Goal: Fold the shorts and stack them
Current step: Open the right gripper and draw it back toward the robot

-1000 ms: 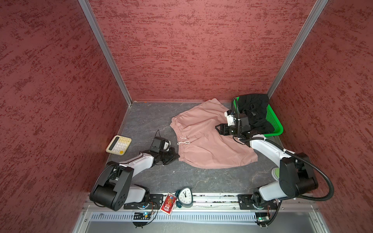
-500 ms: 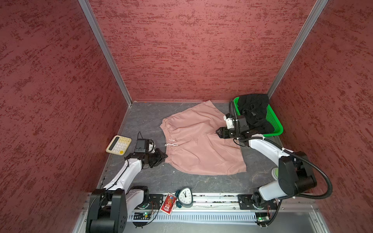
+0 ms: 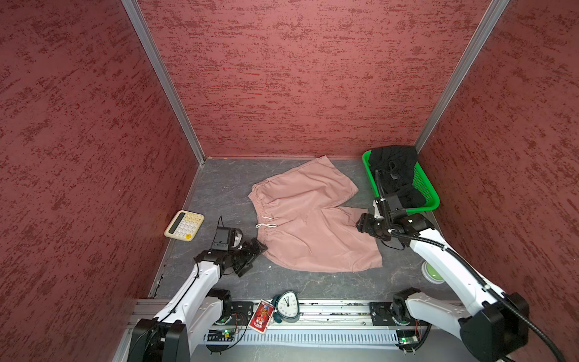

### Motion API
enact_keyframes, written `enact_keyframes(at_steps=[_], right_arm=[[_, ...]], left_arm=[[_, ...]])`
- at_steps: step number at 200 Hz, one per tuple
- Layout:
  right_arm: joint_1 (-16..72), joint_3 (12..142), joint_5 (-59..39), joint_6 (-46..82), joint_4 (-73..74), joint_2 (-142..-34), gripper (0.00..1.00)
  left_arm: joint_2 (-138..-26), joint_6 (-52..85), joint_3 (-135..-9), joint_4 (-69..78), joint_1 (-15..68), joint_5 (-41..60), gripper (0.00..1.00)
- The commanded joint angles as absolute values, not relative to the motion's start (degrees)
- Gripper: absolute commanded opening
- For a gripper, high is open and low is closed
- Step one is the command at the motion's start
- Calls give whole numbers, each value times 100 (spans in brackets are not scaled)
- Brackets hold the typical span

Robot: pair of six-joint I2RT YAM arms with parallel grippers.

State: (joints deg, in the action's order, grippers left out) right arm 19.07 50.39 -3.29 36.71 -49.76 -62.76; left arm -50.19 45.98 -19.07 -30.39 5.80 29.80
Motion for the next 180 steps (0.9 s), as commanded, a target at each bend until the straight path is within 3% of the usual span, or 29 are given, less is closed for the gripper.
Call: enact_keyframes(at_steps=[1, 38, 121, 149, 180], right_arm=[[1903, 4539, -239, 4679, -5860, -5901, 71], [1905, 3358, -682, 5679, -5392, -5166, 71], [1904, 2131, -141, 6392, -4090, -4878, 69], [1905, 2076, 46, 6386, -3797, -4909, 53], [1907, 2050, 30, 6428, -3684, -4727, 16]], left_arm=[[-4756, 5155, -1627, -2649, 639, 2845, 99], [-4252, 5461, -1296, -2428, 676, 2725, 100], [-4193, 5366, -1269, -2341, 923, 2499, 94], [-4075, 5396, -1301, -2393, 1250, 2179, 95], [-4097, 5522, -1198, -2268, 1726, 1681, 94]])
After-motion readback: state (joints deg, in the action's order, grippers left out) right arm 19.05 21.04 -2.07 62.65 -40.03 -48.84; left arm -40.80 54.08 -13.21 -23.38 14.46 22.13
